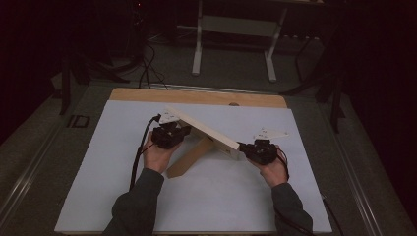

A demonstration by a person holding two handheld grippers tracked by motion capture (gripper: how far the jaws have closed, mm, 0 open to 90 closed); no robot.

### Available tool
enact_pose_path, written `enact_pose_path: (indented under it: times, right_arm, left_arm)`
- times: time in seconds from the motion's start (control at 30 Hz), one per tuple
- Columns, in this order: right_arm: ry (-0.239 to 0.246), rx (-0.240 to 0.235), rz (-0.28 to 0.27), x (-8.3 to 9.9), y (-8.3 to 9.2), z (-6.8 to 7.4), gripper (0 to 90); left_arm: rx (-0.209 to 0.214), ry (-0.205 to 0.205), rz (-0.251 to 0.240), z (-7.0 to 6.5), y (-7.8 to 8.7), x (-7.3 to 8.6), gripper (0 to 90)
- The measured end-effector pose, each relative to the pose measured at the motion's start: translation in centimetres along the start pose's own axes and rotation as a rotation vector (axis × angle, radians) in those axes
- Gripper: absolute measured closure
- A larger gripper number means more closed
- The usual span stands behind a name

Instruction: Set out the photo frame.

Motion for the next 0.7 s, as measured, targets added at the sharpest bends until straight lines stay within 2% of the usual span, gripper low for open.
enact_pose_path:
  times: [0.7]
  right_arm:
    - [0.073, -0.042, -0.019, -1.4, 1.2, 2.3, 89.9]
  left_arm:
    - [0.036, -0.059, 0.005, -2.3, 0.1, -0.9, 90.0]
Point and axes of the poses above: each handheld gripper's, and its own axes: y roughly backward along the jaws, x roughly out of its underside, z roughly to its left, the point moved 8 cm from there along -y, roughly forward along the jaws
